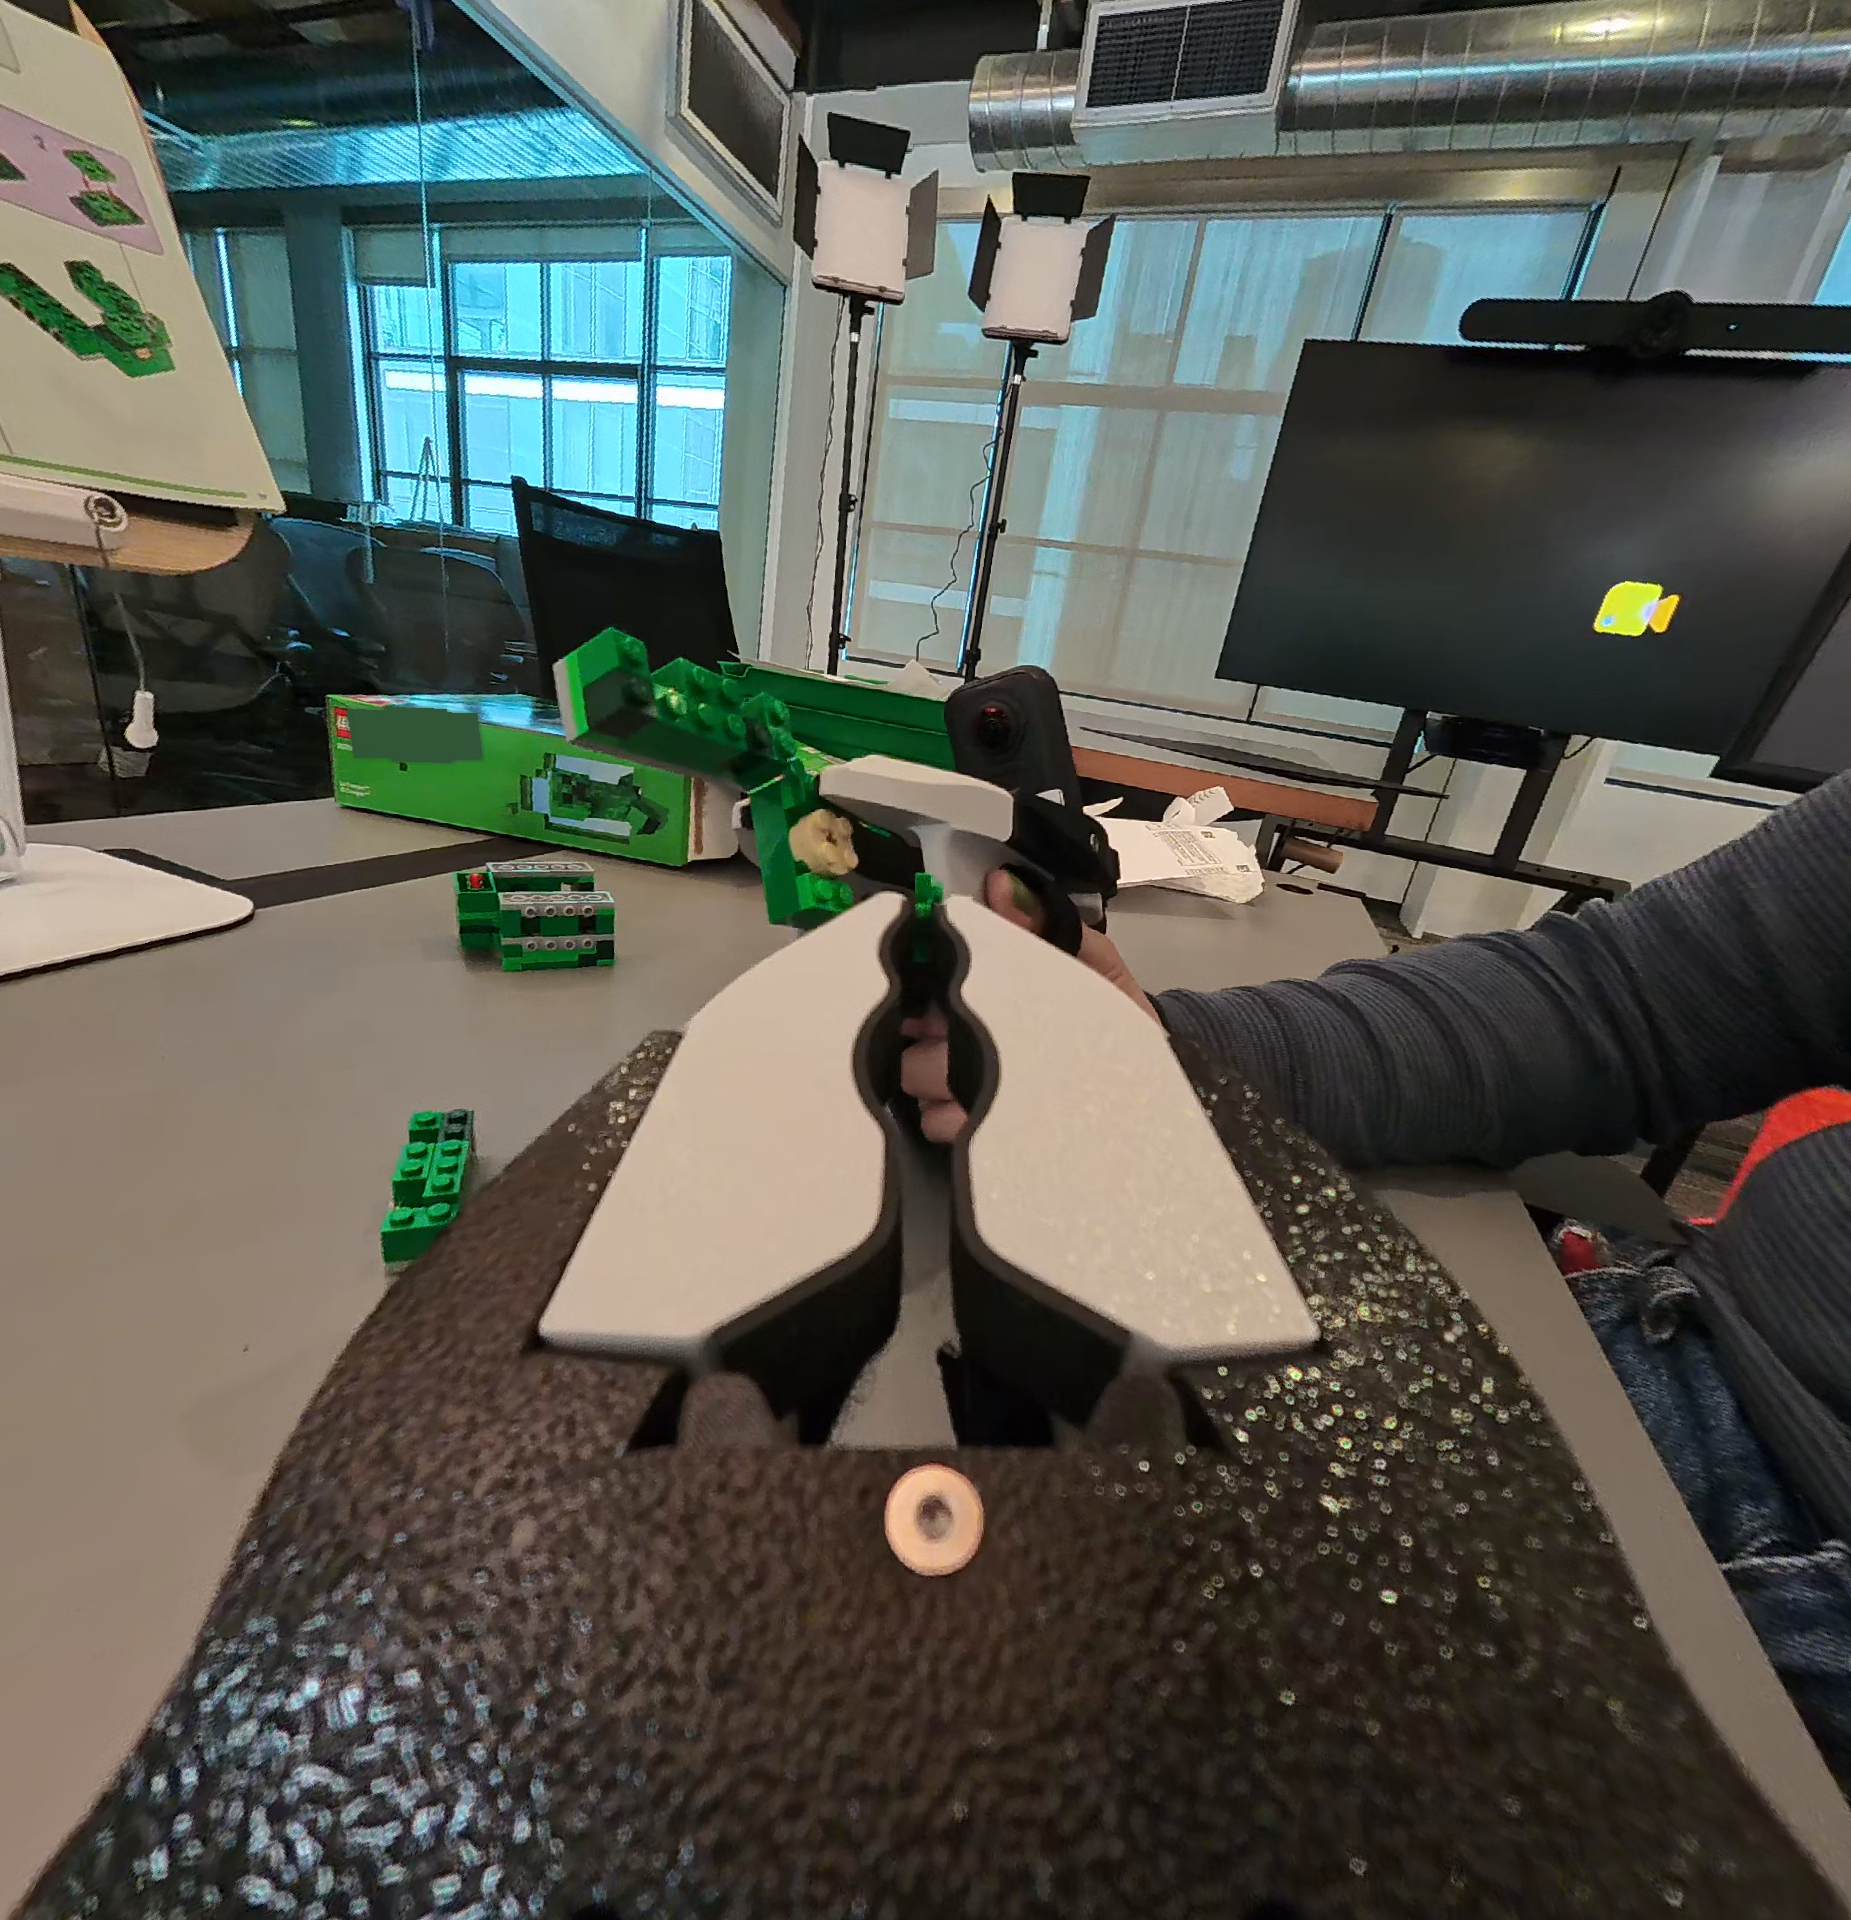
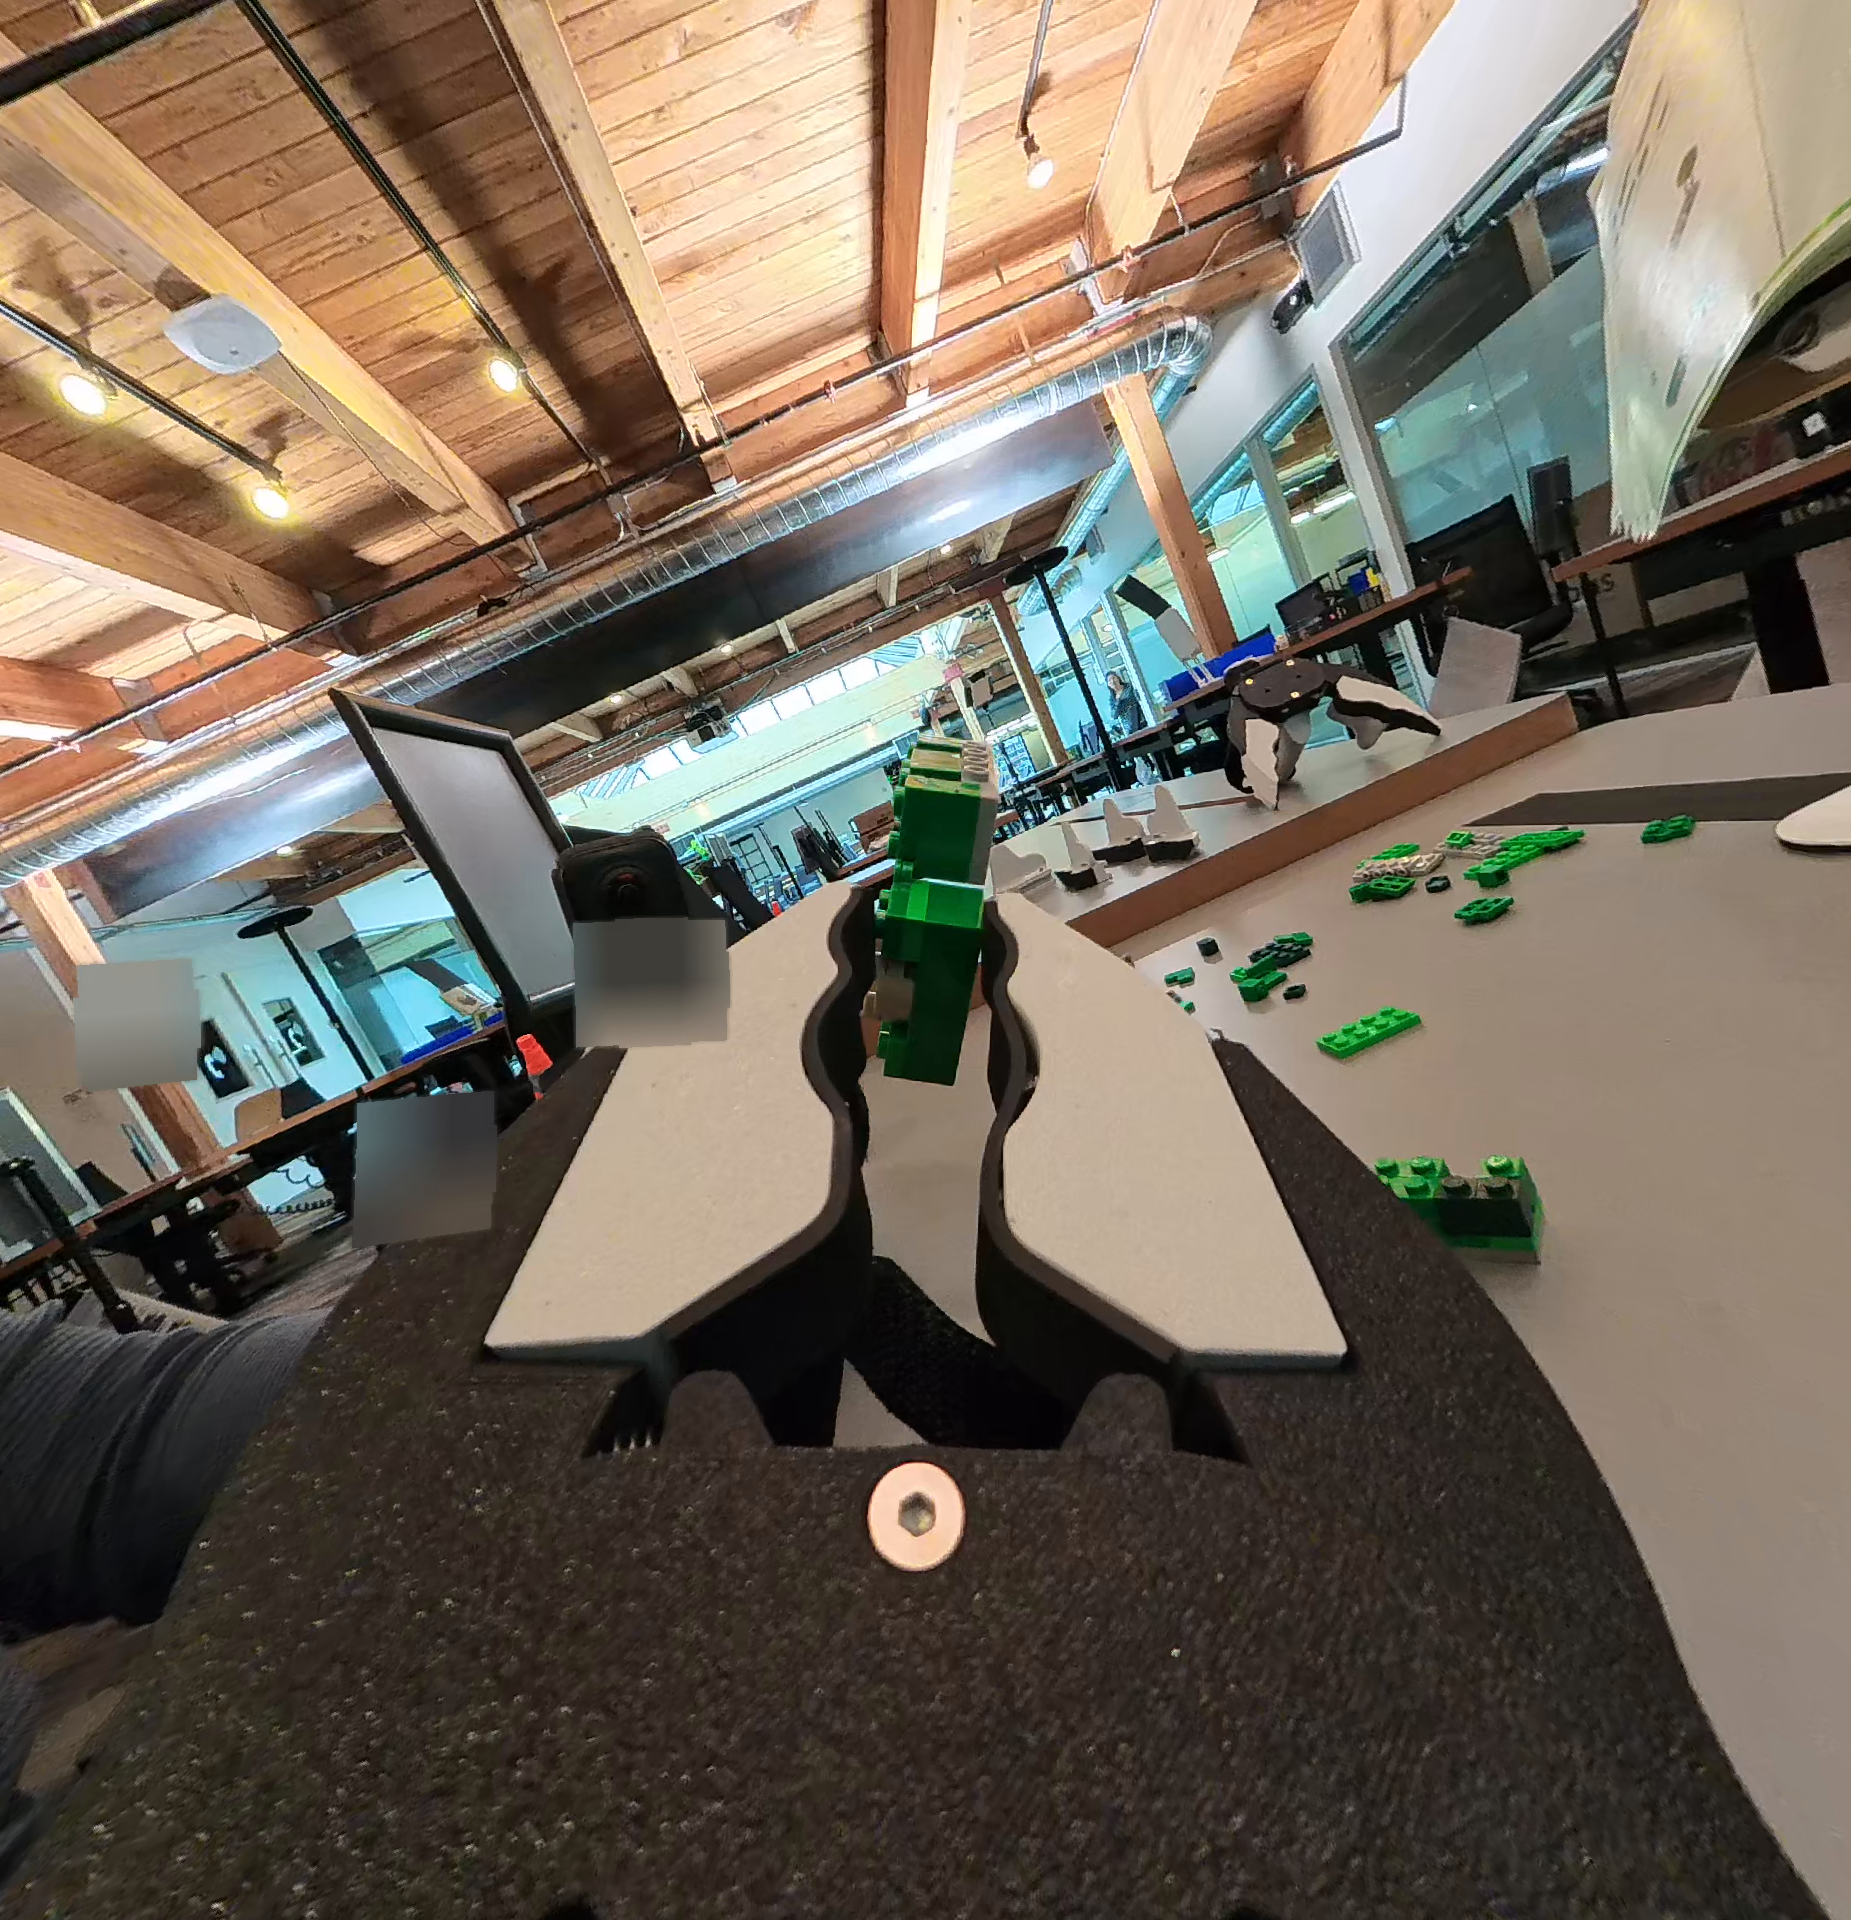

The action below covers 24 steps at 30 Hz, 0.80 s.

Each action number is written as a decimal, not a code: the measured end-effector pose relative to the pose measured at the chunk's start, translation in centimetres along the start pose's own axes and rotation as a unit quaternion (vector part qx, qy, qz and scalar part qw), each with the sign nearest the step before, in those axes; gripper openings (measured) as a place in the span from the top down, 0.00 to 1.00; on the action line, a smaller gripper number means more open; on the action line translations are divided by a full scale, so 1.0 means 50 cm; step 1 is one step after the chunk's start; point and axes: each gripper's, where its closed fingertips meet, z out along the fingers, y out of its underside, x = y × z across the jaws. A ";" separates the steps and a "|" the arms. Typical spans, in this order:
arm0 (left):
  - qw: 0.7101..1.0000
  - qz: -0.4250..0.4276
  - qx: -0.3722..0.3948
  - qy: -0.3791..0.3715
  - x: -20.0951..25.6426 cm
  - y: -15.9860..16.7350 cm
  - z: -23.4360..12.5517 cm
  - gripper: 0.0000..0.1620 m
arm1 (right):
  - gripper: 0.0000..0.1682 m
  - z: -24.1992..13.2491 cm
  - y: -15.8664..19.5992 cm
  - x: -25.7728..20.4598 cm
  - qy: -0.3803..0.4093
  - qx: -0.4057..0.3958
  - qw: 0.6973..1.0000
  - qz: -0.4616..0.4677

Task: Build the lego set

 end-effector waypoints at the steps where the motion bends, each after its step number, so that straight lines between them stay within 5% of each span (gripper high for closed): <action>1: 1.000 0.001 0.000 0.001 0.001 0.000 0.000 0.99 | 0.89 0.000 0.001 -0.001 -0.001 -0.001 1.000 0.000; 24: 1.000 -0.001 0.000 0.011 0.006 0.000 0.001 0.99 | 0.89 0.003 0.007 -0.002 -0.001 -0.008 1.000 -0.003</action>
